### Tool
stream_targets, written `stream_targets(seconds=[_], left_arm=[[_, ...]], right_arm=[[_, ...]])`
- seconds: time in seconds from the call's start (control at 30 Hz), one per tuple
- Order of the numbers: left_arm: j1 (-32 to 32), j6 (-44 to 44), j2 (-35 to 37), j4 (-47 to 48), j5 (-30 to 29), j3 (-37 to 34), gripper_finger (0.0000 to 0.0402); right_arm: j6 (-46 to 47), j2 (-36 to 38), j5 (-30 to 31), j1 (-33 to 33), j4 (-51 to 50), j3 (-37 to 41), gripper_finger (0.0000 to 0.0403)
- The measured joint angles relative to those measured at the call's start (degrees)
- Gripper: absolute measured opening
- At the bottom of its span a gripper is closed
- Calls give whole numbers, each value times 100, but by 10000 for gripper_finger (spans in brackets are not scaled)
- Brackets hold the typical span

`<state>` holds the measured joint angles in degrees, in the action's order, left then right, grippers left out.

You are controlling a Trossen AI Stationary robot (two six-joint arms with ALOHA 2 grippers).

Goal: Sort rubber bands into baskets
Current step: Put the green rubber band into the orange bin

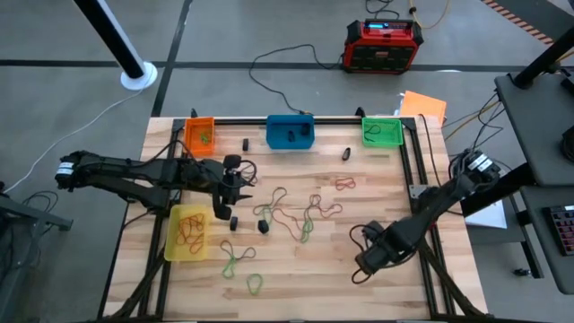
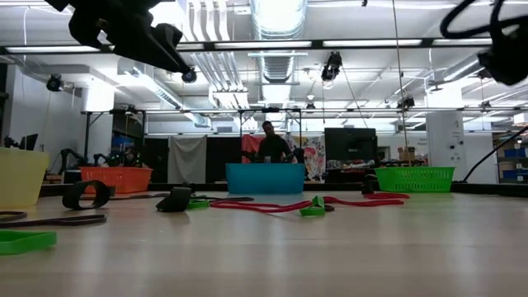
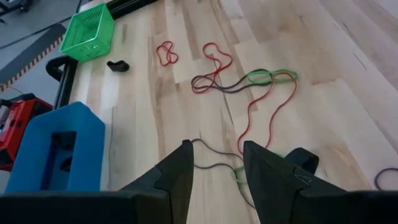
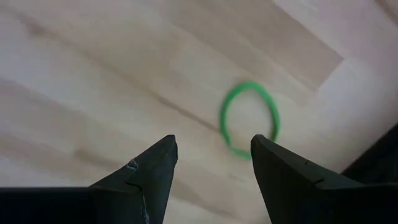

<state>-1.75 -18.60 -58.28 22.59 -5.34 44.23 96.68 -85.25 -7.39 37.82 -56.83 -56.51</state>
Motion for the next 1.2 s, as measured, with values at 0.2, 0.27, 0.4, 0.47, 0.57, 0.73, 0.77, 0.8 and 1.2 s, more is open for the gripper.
stream_targets(seconds=[0.2, 0.27, 0.4, 0.47, 0.57, 0.73, 0.77, 0.8, 1.2], left_arm=[[1, -14, -17, -48, -1, 0, 125], [0, -23, -35, -86, -4, 0, 125], [1, -23, -91, -101, -8, 0, 125], [0, -23, -125, -154, -9, 0, 125], [1, -23, -181, -313, -11, 0, 125], [1, -23, -271, -390, -9, 0, 125], [-1, -21, -287, -394, -9, 0, 125], [-1, -10, -302, -392, -9, 0, 125], [-1, 49, -372, -1110, 956, -11, 125]], right_arm=[[-198, -419, 4, 5, 301, 314, 201], [-306, -563, 7, 5, 442, 385, 201], [-455, -800, -19, 5, 840, 490, 185], [-598, -841, -25, 2, 1066, 572, 158], [-614, -898, -22, -7, 1263, 647, 96], [-774, -830, -9, -9, 1392, 719, 17], [-831, -801, -11, -9, 1392, 723, 14], [-889, -756, -5, -9, 1389, 725, 11], [-2382, 376, 2896, -279, 2388, 745, 9]])
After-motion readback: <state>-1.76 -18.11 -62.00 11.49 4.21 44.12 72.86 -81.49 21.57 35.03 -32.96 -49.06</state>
